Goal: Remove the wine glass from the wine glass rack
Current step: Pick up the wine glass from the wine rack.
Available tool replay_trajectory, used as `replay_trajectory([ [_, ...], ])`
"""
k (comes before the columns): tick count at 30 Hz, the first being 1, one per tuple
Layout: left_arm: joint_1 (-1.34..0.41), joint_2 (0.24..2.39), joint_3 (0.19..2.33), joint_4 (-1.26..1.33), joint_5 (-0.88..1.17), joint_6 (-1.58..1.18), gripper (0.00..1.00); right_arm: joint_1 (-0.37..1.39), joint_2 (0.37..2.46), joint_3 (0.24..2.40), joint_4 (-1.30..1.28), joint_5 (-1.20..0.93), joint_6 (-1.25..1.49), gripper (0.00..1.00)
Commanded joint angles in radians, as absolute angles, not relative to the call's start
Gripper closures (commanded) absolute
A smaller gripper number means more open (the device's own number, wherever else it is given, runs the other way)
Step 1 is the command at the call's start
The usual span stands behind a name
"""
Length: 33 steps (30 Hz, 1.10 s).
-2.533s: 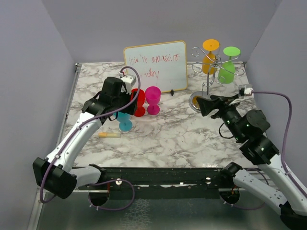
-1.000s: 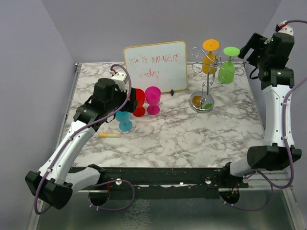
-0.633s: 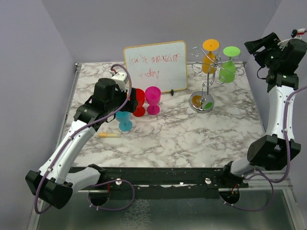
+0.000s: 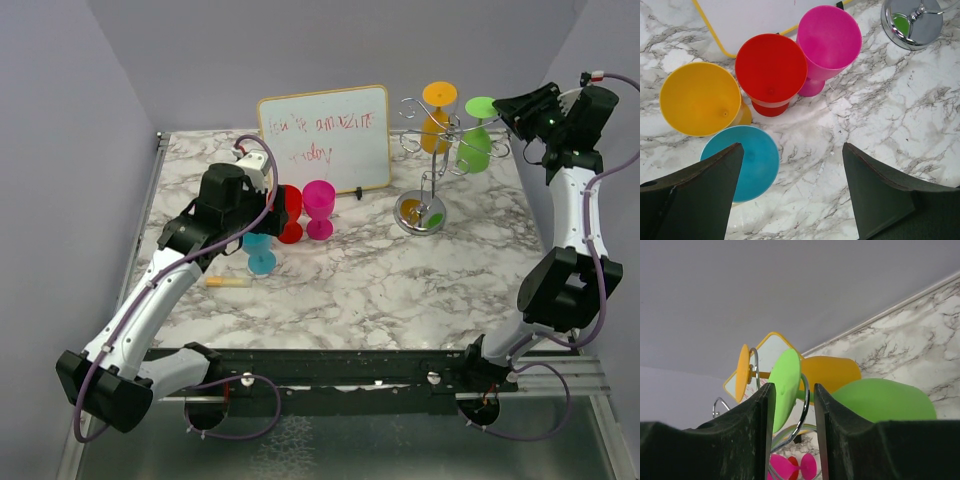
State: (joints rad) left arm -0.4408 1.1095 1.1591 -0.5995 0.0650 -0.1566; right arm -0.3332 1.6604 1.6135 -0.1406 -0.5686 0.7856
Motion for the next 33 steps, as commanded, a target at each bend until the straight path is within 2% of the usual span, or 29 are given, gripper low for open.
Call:
replay_trajectory([
  [1, -0.446, 1.127, 1.149, -0.591, 0.084, -0.157, 0.18, -0.334, 1.670, 1.629, -0.076, -0.628, 0.806, 0.61],
  [9, -0.446, 1.094, 1.152, -0.574, 0.080, -0.157, 0.17, -0.335, 1.677, 1.626, -0.062, -0.612, 0.818, 0.71],
  [14, -0.446, 1.091, 1.150, -0.574, 0.078, -0.158, 0.17, -0.334, 1.685, 1.623, -0.048, -0.620, 0.828, 0.71],
  [22, -0.446, 1.104, 1.150, -0.574, 0.094, -0.168, 0.17, -0.334, 1.714, 1.636, -0.018, -0.637, 0.825, 0.62],
  [33, -0.446, 1.102, 1.141, -0.574, 0.099, -0.174, 0.17, -0.334, 1.752, 1.679, 0.039, -0.705, 0.813, 0.65],
])
